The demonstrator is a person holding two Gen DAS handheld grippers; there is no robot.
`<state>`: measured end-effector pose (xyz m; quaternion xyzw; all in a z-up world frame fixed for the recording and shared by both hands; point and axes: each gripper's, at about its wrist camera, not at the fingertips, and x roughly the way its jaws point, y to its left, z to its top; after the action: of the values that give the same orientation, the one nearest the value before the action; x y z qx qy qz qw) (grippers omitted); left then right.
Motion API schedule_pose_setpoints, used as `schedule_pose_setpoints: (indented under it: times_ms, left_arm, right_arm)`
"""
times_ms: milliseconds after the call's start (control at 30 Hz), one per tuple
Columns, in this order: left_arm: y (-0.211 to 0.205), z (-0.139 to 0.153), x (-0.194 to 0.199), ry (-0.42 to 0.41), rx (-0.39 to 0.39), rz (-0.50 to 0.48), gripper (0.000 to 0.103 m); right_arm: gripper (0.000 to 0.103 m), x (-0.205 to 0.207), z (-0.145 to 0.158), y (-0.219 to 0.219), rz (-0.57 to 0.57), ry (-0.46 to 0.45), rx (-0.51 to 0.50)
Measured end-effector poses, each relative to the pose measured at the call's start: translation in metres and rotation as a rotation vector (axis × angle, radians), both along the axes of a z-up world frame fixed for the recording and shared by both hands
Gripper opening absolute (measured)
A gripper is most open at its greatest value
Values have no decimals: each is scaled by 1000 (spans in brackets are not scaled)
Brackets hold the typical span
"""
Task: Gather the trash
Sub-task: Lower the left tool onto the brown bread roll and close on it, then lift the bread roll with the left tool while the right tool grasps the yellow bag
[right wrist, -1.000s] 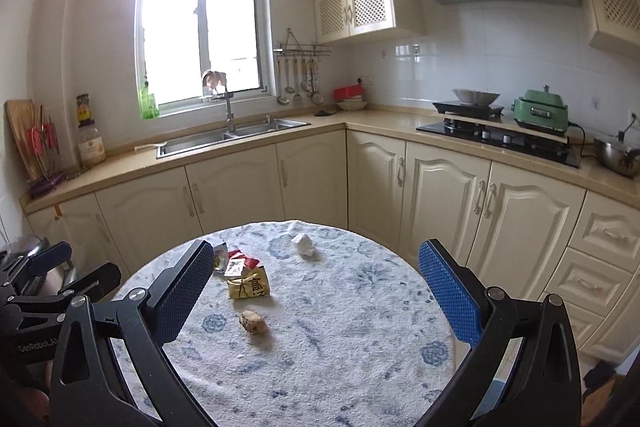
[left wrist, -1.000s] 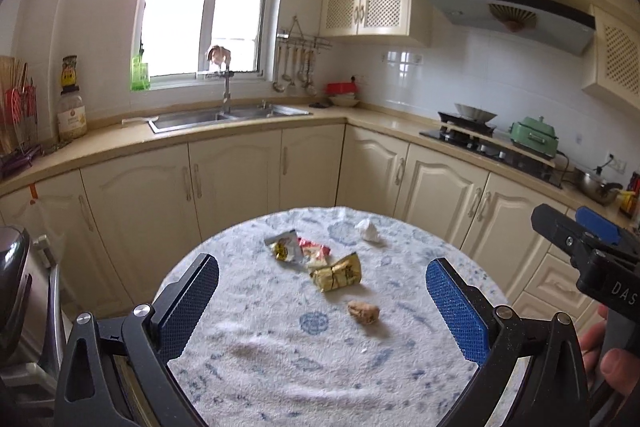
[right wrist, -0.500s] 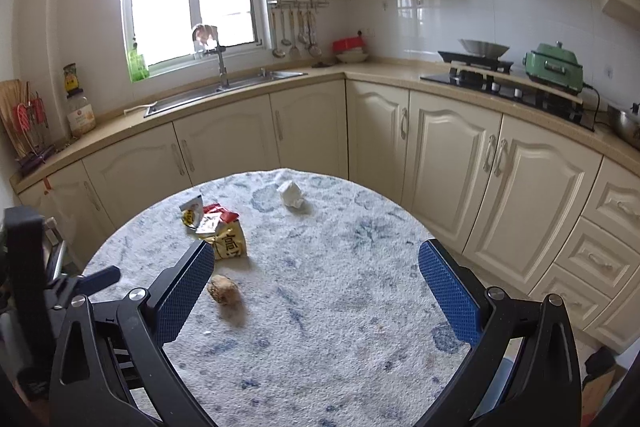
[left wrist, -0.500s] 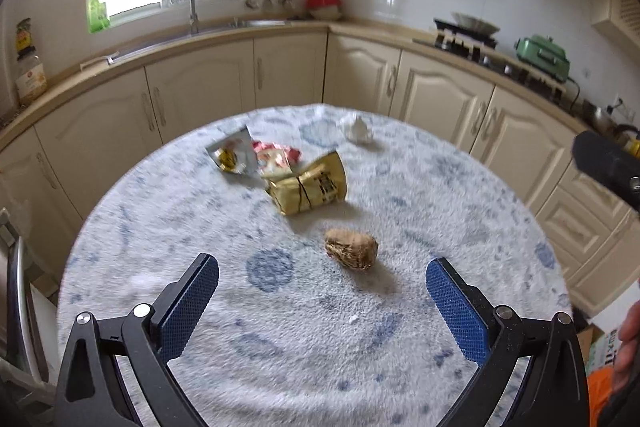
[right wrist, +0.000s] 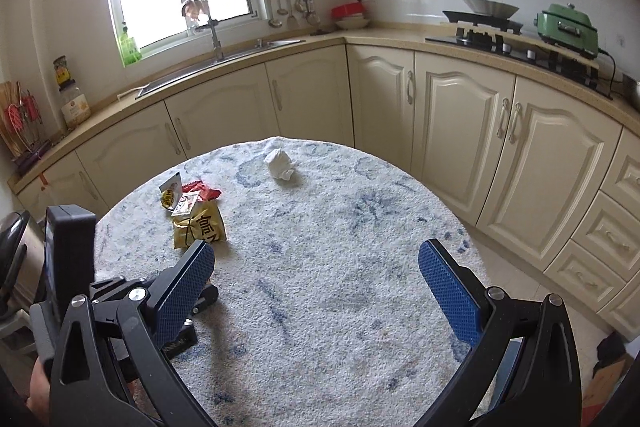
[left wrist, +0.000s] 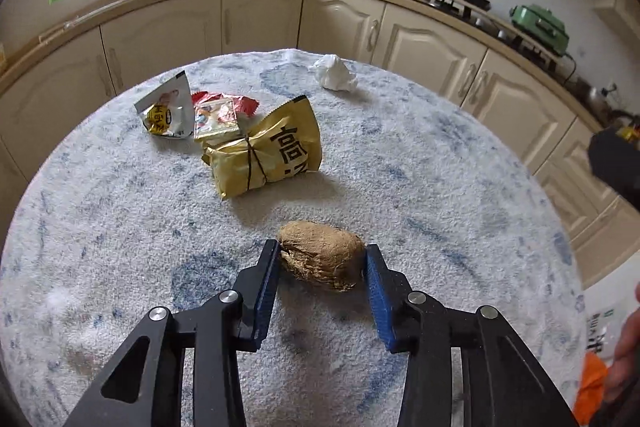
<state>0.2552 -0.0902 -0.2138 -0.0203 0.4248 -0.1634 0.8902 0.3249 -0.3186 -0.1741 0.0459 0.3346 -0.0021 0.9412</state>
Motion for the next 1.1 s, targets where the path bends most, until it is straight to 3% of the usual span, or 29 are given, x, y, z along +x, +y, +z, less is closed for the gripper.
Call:
schedule_pose_setpoints:
  times_ms: [233,600,967,1000,1067,1100]
  left_arm:
    - [44,4,5,-35,-61,71,37]
    - [121,8,13,-98,-41,231,37]
    - [143,3,12,-97,-91,235,37]
    - [144,3,12,-95,-95,235,37]
    - [146,3,11,-92,-101,240,37]
    - [147,3,10,-92,-103,241,37]
  right_arm:
    - [103,17,-6,22,53,30,-2]
    - [103,65,-39,87,191,134,-41]
    - [102,129,-90,132,240,264,-81]
    - [100,132,-94,135,243,273,-91]
    - [75,134,-96,138,239,274,-115]
    - [68,134,-95,137,247,271,-112]
